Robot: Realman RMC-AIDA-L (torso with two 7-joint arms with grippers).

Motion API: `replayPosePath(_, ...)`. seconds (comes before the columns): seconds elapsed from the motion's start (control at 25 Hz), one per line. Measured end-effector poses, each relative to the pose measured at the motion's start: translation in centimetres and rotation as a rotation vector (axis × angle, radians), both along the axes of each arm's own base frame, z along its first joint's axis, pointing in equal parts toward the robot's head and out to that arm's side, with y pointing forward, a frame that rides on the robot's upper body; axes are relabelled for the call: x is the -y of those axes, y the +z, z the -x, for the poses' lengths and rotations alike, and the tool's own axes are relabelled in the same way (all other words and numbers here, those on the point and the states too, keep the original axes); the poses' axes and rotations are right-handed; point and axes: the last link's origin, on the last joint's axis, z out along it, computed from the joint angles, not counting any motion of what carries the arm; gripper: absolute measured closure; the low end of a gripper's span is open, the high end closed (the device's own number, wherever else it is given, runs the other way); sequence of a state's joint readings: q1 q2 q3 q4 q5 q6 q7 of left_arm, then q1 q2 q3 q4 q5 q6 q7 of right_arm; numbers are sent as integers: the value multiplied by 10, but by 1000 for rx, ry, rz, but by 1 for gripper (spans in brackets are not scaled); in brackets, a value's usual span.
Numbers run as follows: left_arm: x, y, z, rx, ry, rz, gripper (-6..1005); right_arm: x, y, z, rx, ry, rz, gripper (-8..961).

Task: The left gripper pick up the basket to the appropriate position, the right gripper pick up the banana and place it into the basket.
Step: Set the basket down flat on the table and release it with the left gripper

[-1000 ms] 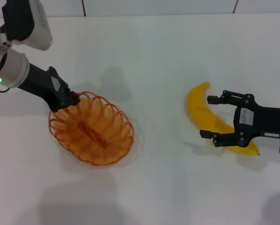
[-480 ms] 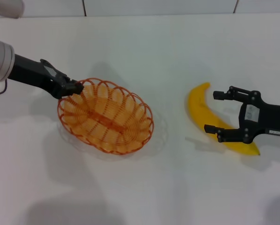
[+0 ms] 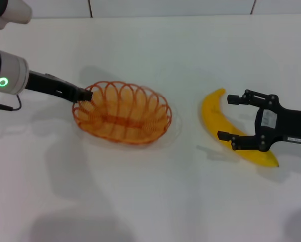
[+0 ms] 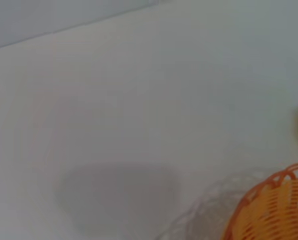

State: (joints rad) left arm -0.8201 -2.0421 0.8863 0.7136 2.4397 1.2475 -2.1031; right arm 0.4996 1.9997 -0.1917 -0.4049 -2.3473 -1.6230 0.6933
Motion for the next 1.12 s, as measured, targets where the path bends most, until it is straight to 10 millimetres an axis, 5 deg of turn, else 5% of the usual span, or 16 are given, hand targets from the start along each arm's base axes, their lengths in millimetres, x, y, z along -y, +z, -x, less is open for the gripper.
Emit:
replayPosePath(0.52, -9, -22, -2, 60, 74, -43, 943, -1, -1, 2, -4, 4, 0, 60)
replayPosePath(1.12, -12, -26, -3, 67, 101, -59, 875, -2, -2, 3, -5, 7, 1, 61)
